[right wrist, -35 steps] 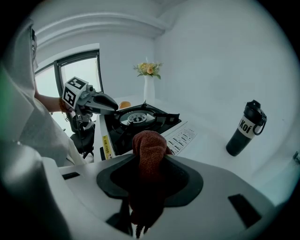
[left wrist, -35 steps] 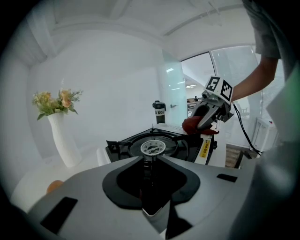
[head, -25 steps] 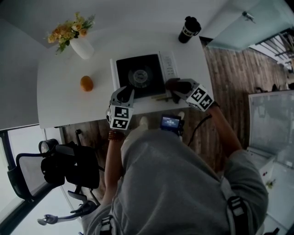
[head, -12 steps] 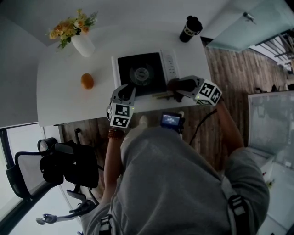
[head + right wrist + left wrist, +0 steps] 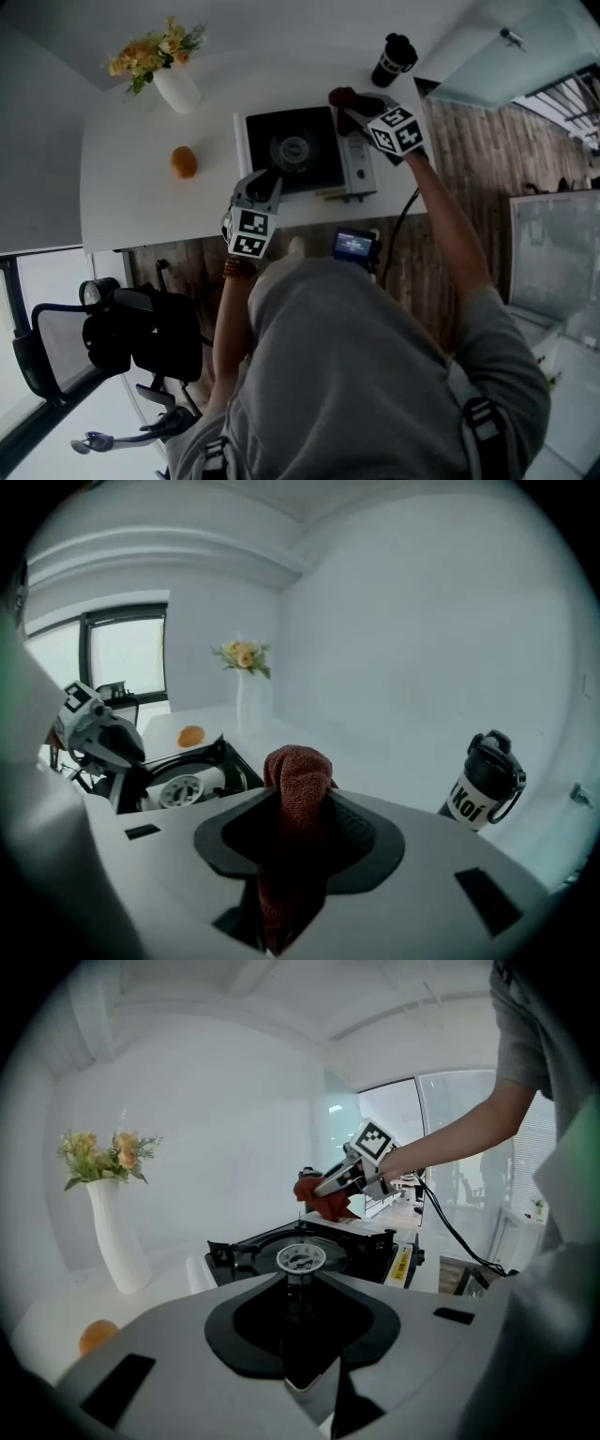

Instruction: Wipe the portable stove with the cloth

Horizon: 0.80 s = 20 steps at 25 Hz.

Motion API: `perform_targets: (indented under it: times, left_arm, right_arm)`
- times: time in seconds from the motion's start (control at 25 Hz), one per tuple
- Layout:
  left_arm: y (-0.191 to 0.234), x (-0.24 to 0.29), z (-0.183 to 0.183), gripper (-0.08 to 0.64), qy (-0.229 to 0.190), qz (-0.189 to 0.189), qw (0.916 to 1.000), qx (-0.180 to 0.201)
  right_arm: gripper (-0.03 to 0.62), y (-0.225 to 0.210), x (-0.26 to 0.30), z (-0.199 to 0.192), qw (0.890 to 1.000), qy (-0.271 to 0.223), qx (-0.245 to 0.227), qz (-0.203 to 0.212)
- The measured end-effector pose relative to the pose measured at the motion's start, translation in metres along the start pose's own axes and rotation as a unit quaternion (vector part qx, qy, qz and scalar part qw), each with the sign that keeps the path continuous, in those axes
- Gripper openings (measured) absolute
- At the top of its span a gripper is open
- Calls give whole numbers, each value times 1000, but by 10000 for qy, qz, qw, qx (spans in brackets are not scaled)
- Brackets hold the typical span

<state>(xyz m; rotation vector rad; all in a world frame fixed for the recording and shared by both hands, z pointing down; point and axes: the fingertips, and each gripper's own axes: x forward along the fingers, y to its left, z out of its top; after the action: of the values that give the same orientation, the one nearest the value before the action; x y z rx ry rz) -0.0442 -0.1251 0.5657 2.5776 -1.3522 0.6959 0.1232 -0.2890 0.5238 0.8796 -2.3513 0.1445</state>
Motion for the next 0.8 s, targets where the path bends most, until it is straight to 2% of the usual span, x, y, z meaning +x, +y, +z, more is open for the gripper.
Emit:
perform_targets:
  times: [0.12,0.2,0.36,0.52,0.56,0.64,0.8]
  left_arm:
    - [-2,-1,0,104,28,-9,10000,-34]
    - [-2,-1,0,104,27,-18,10000,-57]
    - [0,0,-2,104,35,-5,10000,-14]
    - [-1,-2,0,102,-2,-9,10000,-30]
    - [-1,-1,0,101,4,-12,10000,-32]
    - [0,-1,-2,101,32,-18,10000,-22]
    - [-2,-1,0,101,10,-49,10000,-55]
  right_arm:
    - [158,-10,26,-20,9980,559,-5,-294]
    - [197,-9,36,-30,9963,788,-173,-302]
    - [264,-4,29,-28,9966,761,-282,-172]
    - [265,-11,18,-22,9975,628,-258,-182]
    - [262,-13,19,-22,9976,624,-250,-190]
    - [213,-12,25,-28,9966,757,-280,-136]
    - [148,3,37,-39,9912,1138,-631,-244]
